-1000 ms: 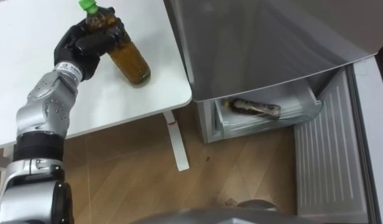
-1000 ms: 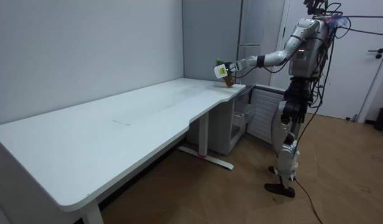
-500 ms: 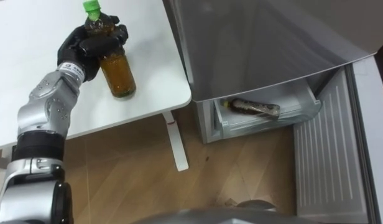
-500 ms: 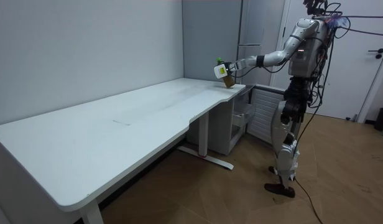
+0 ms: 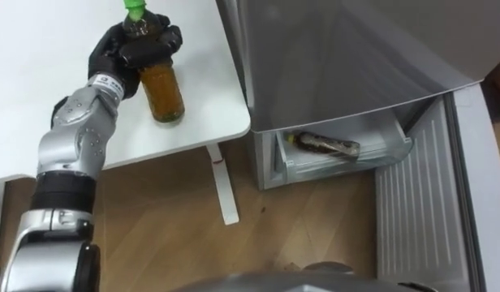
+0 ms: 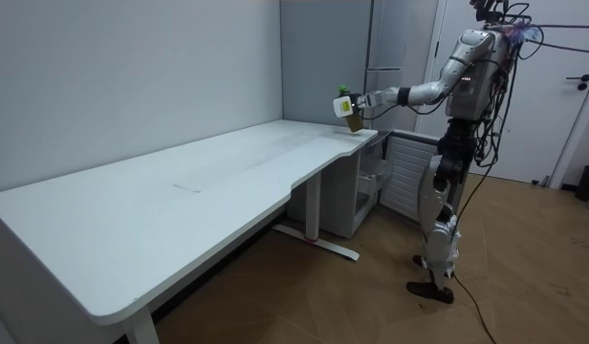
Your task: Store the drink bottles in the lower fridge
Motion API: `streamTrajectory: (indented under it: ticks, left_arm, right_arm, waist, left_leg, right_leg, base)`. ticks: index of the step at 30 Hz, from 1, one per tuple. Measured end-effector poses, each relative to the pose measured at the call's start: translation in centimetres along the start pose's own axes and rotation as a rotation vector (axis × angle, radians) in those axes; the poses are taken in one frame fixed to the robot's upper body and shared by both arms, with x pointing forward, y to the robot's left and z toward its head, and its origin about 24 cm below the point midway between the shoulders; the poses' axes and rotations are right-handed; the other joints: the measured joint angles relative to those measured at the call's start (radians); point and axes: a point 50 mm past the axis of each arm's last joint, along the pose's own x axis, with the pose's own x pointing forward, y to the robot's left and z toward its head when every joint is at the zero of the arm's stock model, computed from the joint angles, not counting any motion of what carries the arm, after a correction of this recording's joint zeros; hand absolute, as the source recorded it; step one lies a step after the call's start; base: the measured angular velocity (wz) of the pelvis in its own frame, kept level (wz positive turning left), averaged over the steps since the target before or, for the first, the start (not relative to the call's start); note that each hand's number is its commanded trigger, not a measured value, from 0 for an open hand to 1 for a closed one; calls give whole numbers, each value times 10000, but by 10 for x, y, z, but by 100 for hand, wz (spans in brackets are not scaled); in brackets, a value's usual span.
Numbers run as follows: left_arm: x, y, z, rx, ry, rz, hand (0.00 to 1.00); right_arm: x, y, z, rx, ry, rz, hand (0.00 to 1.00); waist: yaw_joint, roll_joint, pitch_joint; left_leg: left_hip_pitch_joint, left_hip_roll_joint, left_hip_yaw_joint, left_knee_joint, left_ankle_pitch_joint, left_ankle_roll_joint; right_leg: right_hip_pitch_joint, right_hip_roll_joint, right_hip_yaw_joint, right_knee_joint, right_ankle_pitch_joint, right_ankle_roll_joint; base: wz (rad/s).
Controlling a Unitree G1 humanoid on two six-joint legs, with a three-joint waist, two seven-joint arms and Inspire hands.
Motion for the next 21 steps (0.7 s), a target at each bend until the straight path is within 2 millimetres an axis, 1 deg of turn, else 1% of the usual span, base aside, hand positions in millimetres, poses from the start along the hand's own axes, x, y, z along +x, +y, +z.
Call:
streamTrajectory:
  ticks: [2,4,6,7,8,9,10,11,12,13,16,19,21]
  left_arm:
    - [-5,-6,-1,-137,-329,-156,100]
    - [-14,-9,-6,-255,-393,-246,100]
    - [-22,-11,-18,-484,-150,-208,100]
    - [-25,-10,-23,-557,-33,-155,100]
    - [-28,-10,-25,-561,14,-121,100]
    - [-32,-8,-28,-518,130,-66,100]
    - [-35,-8,-32,-525,214,-56,100]
    - [-36,-10,-31,-528,174,-96,100]
    - [-39,-11,-31,-509,118,-151,100]
    - [-41,-11,-31,-510,106,-159,100]
    - [-45,-10,-36,-717,213,-148,100]
    - [-50,-9,-44,-763,459,-74,100]
    - [-51,-10,-46,-833,489,-79,100]
  right_arm:
    - [0,0,1,63,-104,-91,0]
    - [0,0,3,276,-179,-131,0]
    - [0,5,6,582,-266,-66,0]
    - [0,8,7,666,-302,-25,0]
    - [0,9,9,653,-339,18,0]
    - [0,13,12,641,-424,100,0]
    - [0,16,15,650,-529,201,0]
    - [0,17,16,650,-593,254,0]
    - [0,20,18,748,-703,343,0]
    - [0,21,21,671,-768,364,0]
    - [-1,21,23,716,-891,438,0]
    - [-1,25,29,417,-1159,802,0]
    - [-2,28,34,168,-1358,1005,0]
  waist:
    - [158,-8,7]
    - [185,-45,33]
    - [331,-125,71]
    - [401,-161,52]
    - [443,-174,51]
    - [579,-196,37]
    - [646,-214,25]
    - [659,-234,13]
    - [764,-258,-2]
    - [908,-265,-1]
    - [947,-296,-18]
    - [1209,-347,-16]
    - [1274,-368,-11]
  left_leg:
    - [-21,-9,-26,36,0,0]
    - [-25,-7,-171,94,0,-1]
    - [-97,-8,-307,190,0,-2]
    - [-211,-15,-457,250,1,-3]
    - [-245,-15,-490,249,2,-5]
    - [-307,-12,-535,261,5,-10]
    - [-373,-23,-651,285,6,-12]
    - [-401,-36,-729,288,8,-15]
    - [-415,-38,-759,288,11,-18]
    - [-408,-47,-792,307,11,-18]
    - [-507,-104,-1002,426,11,-17]
    - [-571,-104,-1007,461,10,-17]
    - [-570,-106,-1030,475,10,-17]
  right_leg:
    - [14,-19,-79,-14,-5,-8]
    - [67,-54,-241,-18,-34,-17]
    - [95,-70,-421,-25,-71,-26]
    - [62,-72,-498,-33,-76,-31]
    - [37,-70,-519,-34,-78,-34]
    - [-3,-75,-574,-33,-77,-37]
    - [-3,-92,-728,-36,-77,-38]
    - [1,-147,-802,-40,-78,-40]
    - [5,-175,-869,-44,-84,-46]
    - [53,-180,-900,-64,-88,-42]
    - [158,-213,-1112,-174,-94,-31]
    - [144,-219,-1201,-173,-95,-29]
    - [170,-224,-1252,-171,-94,-29]
  base:
    - [8]
    - [20]
    - [27]
    - [24]
    - [20]
    - [20]
    - [24]
    - [28]
    - [19]
    - [14]
    - [23]
    - [7]
    - [4]
